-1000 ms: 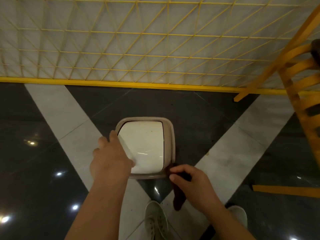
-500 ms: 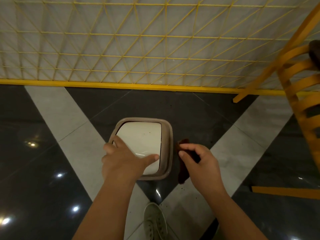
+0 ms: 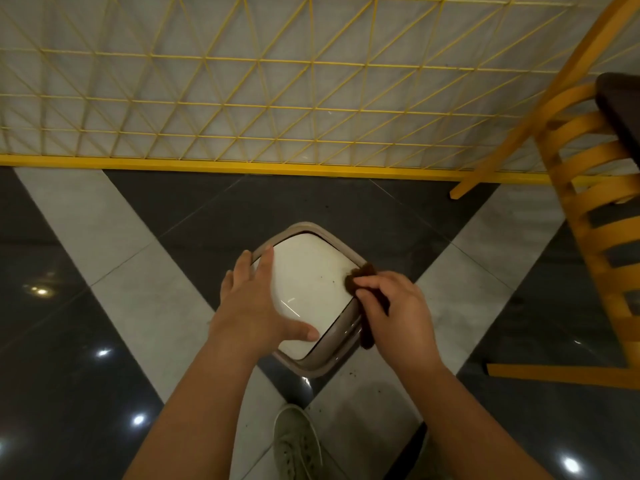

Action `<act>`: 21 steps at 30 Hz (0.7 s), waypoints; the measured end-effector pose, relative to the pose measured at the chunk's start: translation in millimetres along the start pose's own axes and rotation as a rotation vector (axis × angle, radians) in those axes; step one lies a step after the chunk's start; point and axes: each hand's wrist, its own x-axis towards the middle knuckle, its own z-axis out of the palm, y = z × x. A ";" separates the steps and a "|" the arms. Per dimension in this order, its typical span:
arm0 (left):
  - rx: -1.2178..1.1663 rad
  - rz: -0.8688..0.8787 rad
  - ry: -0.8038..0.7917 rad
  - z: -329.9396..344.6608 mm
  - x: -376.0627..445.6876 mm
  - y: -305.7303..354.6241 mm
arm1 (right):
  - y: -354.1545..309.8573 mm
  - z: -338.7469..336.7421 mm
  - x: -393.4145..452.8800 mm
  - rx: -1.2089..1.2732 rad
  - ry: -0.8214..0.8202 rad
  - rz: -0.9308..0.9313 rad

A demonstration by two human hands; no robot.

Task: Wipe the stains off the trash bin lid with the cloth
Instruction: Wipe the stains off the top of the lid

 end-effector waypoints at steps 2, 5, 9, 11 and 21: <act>0.001 0.001 0.001 0.1 0.3 0.3 | 0.9 3.5 -10.4 -0.007 0.032 0.024; 0.012 -0.002 0.001 1.3 0.4 0.9 | -15.5 14.4 -43.7 -0.029 0.018 -0.098; 0.015 0.006 0.000 0.4 -1.8 2.0 | -28.1 15.8 -30.3 -0.098 -0.002 -0.287; 0.012 0.009 -0.010 -0.4 -1.6 1.3 | -21.7 10.1 -4.9 -0.112 0.005 -0.210; 0.140 0.214 -0.135 -4.5 4.7 2.9 | 16.7 -4.8 -27.7 -0.064 -0.022 0.013</act>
